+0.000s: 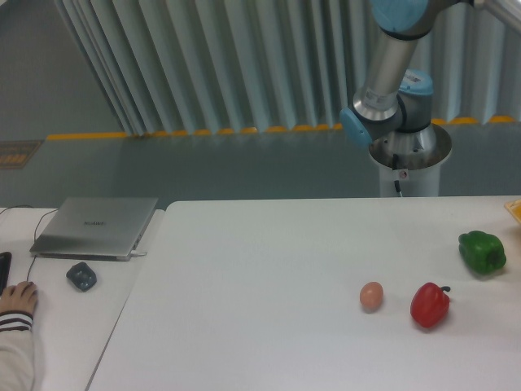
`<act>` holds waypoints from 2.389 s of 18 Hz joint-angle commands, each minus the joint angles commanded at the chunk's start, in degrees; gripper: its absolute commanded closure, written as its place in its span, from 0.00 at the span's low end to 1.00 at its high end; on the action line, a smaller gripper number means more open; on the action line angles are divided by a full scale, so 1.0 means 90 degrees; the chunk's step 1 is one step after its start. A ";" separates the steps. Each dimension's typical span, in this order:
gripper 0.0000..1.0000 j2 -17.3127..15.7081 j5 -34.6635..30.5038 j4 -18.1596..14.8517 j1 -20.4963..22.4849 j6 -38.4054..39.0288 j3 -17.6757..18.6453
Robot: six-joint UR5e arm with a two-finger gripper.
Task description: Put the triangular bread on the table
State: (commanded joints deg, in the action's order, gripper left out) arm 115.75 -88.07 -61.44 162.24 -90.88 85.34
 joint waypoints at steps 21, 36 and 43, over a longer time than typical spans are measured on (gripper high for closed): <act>0.00 0.0157 0.0000 0.0127 0.0088 -0.0068 0.0137; 0.56 0.0264 0.0000 0.0352 0.0079 -0.0068 0.0127; 0.94 0.0225 0.0000 0.0352 0.0088 -0.0059 0.0108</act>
State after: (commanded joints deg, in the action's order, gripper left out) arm 117.77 -88.07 -58.27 163.04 -91.41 86.31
